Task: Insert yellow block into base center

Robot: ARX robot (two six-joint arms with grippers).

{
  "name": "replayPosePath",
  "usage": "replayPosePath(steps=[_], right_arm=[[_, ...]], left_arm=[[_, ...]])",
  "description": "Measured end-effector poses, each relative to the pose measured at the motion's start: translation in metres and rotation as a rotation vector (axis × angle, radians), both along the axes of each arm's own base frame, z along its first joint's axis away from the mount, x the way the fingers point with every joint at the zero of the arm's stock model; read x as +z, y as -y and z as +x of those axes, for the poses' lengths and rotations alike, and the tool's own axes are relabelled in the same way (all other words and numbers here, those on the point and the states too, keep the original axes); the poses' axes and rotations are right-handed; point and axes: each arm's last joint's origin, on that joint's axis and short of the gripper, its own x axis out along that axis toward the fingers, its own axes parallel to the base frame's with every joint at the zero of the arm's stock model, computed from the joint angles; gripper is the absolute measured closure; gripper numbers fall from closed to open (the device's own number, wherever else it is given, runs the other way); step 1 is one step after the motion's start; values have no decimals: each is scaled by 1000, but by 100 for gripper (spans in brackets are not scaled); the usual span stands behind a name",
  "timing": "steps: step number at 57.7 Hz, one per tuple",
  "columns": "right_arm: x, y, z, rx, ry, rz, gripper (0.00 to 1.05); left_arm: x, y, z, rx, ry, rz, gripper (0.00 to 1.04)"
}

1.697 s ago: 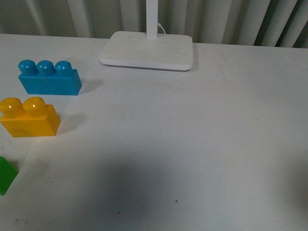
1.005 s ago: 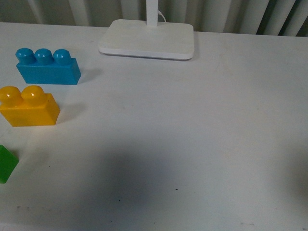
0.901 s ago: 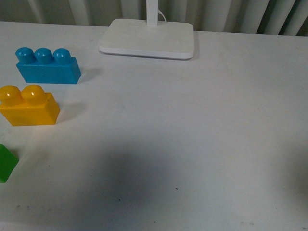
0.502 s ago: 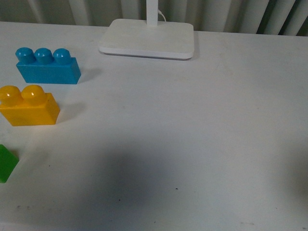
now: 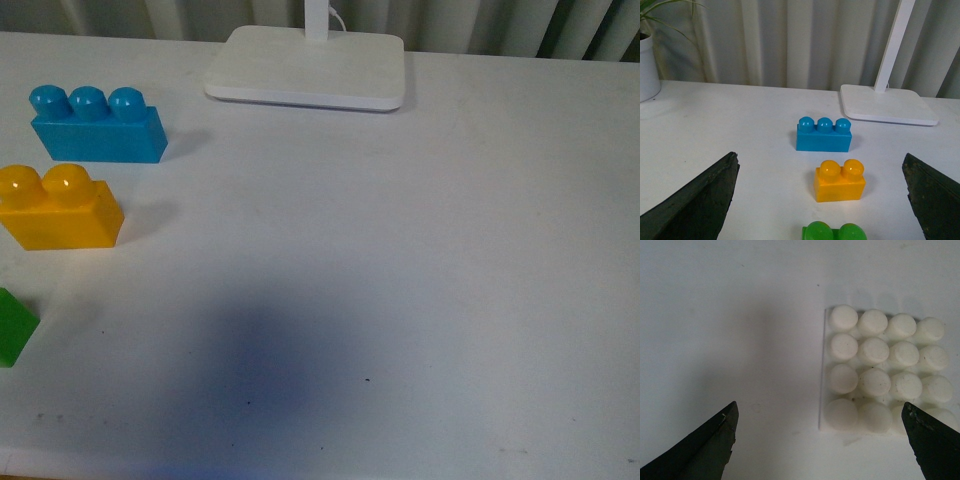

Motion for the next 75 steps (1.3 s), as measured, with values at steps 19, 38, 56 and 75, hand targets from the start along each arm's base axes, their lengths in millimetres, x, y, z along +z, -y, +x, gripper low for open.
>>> replayPosePath(steps=[19, 38, 56, 75], right_arm=[[-23, 32, 45, -10, -151, -20, 9], [-13, 68, 59, -31, -186, 35, 9], [-17, 95, 58, -38, -218, 79, 9], [-32, 106, 59, -7, -251, 89, 9]], left_arm=[[0, 0, 0, 0, 0, 0, 6], [0, 0, 0, 0, 0, 0, 6], [0, 0, 0, 0, 0, 0, 6], [0, 0, 0, 0, 0, 0, 6]])
